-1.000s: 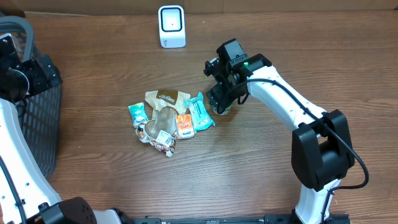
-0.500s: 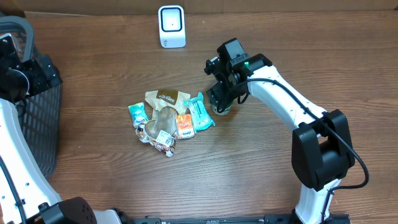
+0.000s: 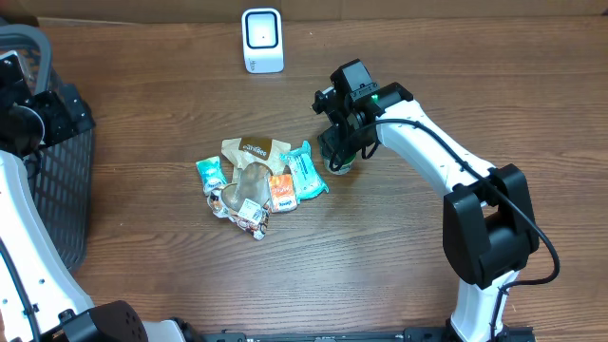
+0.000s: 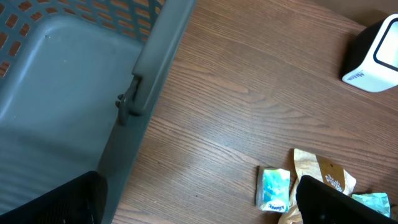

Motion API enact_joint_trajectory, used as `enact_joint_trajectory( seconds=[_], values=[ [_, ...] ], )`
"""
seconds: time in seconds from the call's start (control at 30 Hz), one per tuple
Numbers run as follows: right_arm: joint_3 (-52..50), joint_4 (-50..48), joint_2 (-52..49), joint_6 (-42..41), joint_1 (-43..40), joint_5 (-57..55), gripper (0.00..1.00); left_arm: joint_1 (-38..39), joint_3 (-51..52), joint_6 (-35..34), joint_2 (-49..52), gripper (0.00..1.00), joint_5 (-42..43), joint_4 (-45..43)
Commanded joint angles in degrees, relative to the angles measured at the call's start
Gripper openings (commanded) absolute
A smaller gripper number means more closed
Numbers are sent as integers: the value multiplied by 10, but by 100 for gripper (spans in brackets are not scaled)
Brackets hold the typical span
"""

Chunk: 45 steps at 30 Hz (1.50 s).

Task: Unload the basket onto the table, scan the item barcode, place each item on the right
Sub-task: 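Lower the right gripper onto the jar lid and grasp the jar, then lift the jar and hold it up in front of the scanner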

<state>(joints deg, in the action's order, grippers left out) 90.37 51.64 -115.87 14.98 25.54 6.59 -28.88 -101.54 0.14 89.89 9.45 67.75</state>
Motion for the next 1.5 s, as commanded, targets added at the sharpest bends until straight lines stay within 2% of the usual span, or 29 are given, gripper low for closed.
enact_joint_trajectory(
  seconds=[0.0, 0.27, 0.37, 0.6, 0.8, 0.87, 0.9, 1.0, 1.07, 1.23, 1.47],
  values=[
    [-4, 1, -8, -4, -2, -5, 65, 0, -12, -5, -3, 100, 7, 0],
    [-4, 8, -12, -4, -2, -5, 67, 0, -12, -5, -3, 99, 7, 0],
    [-4, 10, -14, -4, -2, -5, 72, 0, -12, -5, -3, 100, 7, 0],
    [-4, 15, -20, -4, -2, -5, 71, 0, -12, -5, -3, 100, 7, 0],
    [-3, 5, -20, -16, -2, -5, 56, 0, -12, -5, -3, 100, 7, 0],
    [3, 4, -20, -32, -2, 0, 42, 0, -12, -5, -3, 100, 7, 0],
    [17, 8, -20, -65, -2, 12, 36, 0, -12, -5, -3, 100, 7, 0],
    [40, 19, -15, -92, -2, 29, 27, 0, -12, -5, -3, 100, 7, 0],
    [59, 32, -8, -97, -2, 52, 24, 0, -12, -5, -3, 99, 7, 0],
    [114, 64, 28, -96, -10, 186, 18, 0, -12, -5, -3, 100, 7, 0],
    [124, 60, 98, -96, -80, 495, 12, 0, -12, -5, -3, 100, 7, 0]
  ],
)
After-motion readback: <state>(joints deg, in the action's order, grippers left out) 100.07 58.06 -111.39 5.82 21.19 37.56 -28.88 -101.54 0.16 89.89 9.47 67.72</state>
